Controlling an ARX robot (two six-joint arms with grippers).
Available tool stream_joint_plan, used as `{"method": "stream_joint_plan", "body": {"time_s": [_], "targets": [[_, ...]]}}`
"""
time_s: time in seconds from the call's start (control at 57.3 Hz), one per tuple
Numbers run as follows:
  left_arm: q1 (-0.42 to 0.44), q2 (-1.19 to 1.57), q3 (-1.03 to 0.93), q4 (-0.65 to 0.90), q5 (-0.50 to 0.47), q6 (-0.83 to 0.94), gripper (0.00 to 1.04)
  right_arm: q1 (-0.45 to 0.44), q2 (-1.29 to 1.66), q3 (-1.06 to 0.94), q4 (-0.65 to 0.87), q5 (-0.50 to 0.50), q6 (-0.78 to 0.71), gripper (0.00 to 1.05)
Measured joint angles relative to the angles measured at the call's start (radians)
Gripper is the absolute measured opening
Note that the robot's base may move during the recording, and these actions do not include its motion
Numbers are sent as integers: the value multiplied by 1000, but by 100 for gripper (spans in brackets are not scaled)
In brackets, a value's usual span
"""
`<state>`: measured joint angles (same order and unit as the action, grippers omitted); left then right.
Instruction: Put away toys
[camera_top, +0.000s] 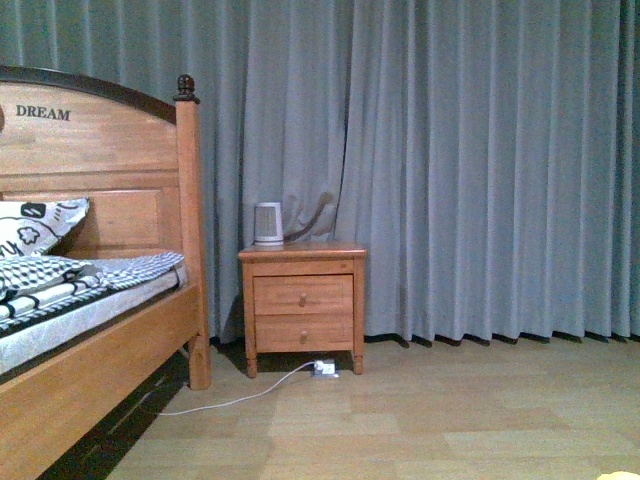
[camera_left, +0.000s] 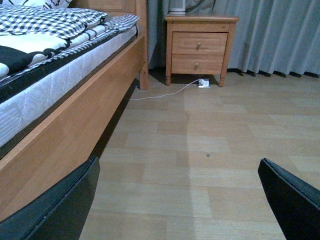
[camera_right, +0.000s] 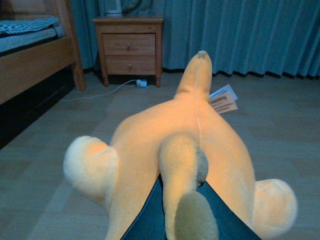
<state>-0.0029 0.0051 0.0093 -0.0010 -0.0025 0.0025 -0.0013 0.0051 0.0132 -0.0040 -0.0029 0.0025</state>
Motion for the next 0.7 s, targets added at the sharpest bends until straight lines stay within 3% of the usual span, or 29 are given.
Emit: {"method": "stream_joint_plan", "body": {"time_s": [0.698], "targets": [[0,-1,0,0,0,0,98,0,0,0,0,2,0,6]]}}
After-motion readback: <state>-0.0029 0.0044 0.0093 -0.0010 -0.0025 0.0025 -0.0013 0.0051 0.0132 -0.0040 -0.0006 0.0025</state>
